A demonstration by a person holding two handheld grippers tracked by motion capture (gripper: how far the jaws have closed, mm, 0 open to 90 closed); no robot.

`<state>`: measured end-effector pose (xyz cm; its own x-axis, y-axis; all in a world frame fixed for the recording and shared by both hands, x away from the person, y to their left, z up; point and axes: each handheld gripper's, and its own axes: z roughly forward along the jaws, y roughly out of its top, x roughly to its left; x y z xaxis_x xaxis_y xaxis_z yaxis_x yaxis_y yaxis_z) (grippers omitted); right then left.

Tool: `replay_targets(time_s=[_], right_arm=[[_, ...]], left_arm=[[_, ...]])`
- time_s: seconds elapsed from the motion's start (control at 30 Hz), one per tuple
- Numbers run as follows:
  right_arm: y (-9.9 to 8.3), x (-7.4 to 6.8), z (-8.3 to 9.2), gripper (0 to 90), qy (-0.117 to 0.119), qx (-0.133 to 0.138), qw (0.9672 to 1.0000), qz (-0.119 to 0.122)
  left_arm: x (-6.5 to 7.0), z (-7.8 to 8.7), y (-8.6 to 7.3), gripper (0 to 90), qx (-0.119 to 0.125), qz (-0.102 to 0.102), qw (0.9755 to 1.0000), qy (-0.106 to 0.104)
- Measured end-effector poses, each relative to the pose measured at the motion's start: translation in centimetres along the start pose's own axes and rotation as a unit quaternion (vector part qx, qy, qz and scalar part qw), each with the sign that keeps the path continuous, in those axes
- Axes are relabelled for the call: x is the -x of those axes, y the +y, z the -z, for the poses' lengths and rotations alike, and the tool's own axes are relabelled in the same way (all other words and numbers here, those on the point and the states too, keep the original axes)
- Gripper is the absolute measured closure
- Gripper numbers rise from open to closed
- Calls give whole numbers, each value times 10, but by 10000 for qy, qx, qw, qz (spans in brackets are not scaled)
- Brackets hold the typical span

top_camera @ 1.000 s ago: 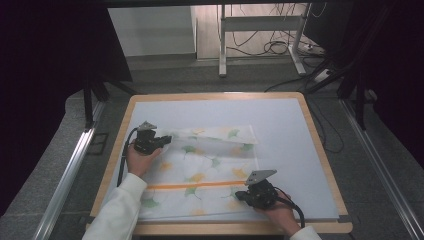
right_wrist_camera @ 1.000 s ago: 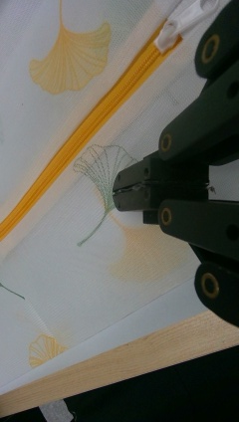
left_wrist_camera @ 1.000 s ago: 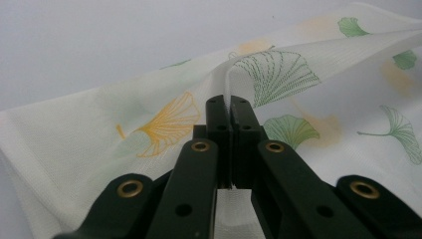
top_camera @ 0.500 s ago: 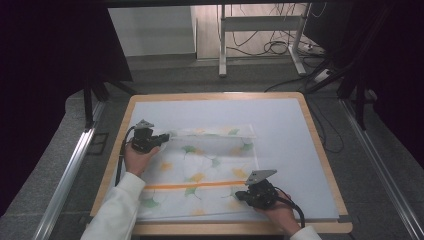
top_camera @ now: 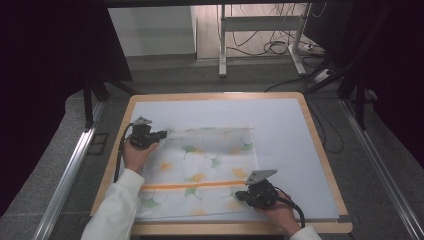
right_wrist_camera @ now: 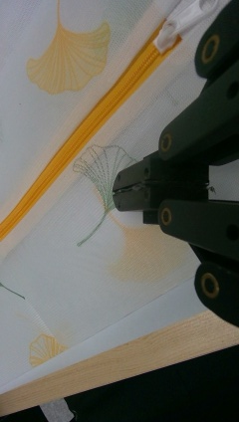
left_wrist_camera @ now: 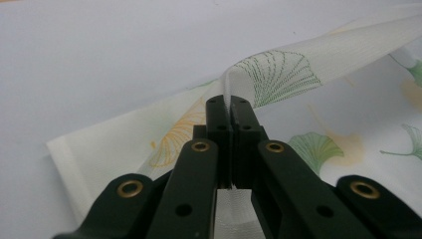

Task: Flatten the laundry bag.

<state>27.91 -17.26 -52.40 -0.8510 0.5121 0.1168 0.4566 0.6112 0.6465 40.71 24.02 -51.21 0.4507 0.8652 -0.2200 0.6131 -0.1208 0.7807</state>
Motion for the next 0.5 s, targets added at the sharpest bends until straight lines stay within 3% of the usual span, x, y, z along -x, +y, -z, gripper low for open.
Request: replay_targets(time_s=[0.5], right_arm=[[0,0,0,891,-7,7,10000,7]], left_arm=[[-7,-6,8,894,-52,-49,10000,48]])
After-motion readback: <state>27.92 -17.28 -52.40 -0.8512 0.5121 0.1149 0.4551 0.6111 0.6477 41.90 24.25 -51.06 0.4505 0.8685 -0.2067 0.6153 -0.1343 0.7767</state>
